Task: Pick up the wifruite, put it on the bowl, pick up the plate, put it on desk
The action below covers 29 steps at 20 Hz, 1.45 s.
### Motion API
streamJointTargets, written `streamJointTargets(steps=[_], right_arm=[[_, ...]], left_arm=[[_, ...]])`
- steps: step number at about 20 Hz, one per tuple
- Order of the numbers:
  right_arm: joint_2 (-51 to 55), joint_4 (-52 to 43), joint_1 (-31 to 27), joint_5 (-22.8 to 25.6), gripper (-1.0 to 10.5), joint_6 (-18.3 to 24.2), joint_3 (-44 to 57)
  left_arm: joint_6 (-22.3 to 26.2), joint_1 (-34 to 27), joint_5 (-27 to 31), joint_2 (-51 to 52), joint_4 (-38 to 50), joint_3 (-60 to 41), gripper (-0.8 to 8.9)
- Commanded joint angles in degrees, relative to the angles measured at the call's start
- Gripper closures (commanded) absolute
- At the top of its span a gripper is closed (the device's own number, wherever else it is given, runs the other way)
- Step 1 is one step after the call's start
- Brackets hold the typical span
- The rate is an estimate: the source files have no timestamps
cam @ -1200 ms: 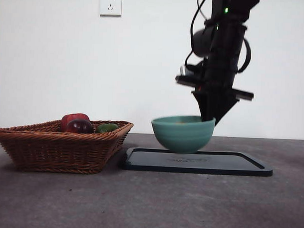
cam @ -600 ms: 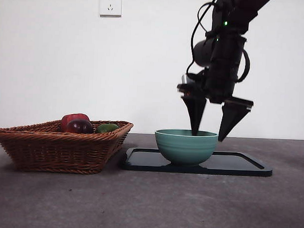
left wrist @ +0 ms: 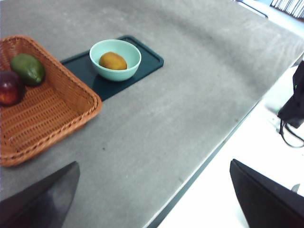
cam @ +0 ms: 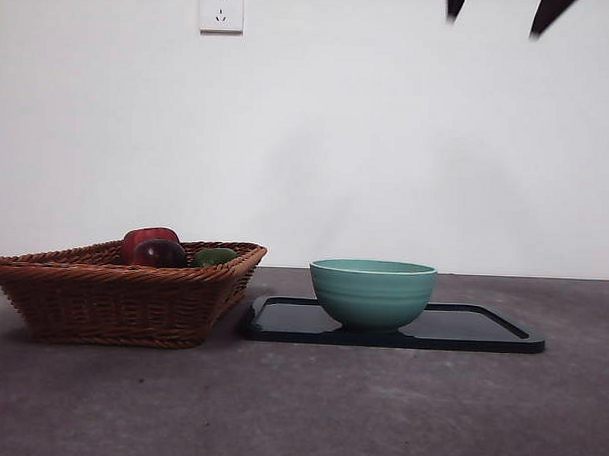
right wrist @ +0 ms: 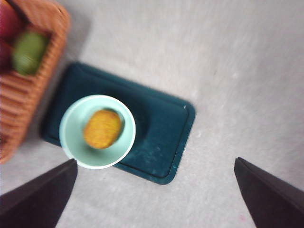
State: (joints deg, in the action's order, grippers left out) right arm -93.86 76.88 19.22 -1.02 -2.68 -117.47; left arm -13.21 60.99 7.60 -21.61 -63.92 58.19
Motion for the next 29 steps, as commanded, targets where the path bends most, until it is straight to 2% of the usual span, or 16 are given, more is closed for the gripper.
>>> streamJointTargets(steps=[1, 6, 9, 16, 22, 26, 29], right_arm=[[6.19, 4.17, 1.03, -0.28, 3.6, 0.79, 3.08], [24.63, 4.15, 3.65, -0.66, 3.6, 0.79, 19.47], [36.02, 4.13, 5.99, -2.62, 3.6, 0.7, 29.66], [60.52, -1.07, 6.73, -3.5, 3.6, -3.37, 48.94], [71.87, -2.05, 6.73, -3.28, 3.6, -4.61, 53.46], [73.13, -2.03, 6.73, -3.45, 3.6, -4.61, 53.44], [73.13, -2.03, 6.73, -3.48, 3.6, -4.61, 53.44]], left_arm=[[-1.25, 0.52, 0.17, 0.04, 2.78, 0.57, 3.13], [-1.25, 0.52, 0.17, -0.11, 7.48, 0.57, 3.13], [-1.44, 0.52, 0.2, -0.55, 9.07, 0.57, 3.13], [-1.42, 0.52, 0.17, -2.19, 12.15, 0.57, 3.13], [-2.69, 0.52, 0.2, -2.78, 14.71, 0.57, 3.14], [-5.09, 0.52, 0.2, -5.11, 15.17, 0.57, 3.15], [-8.74, 0.52, 0.2, -9.68, 17.2, 0.57, 3.19]])
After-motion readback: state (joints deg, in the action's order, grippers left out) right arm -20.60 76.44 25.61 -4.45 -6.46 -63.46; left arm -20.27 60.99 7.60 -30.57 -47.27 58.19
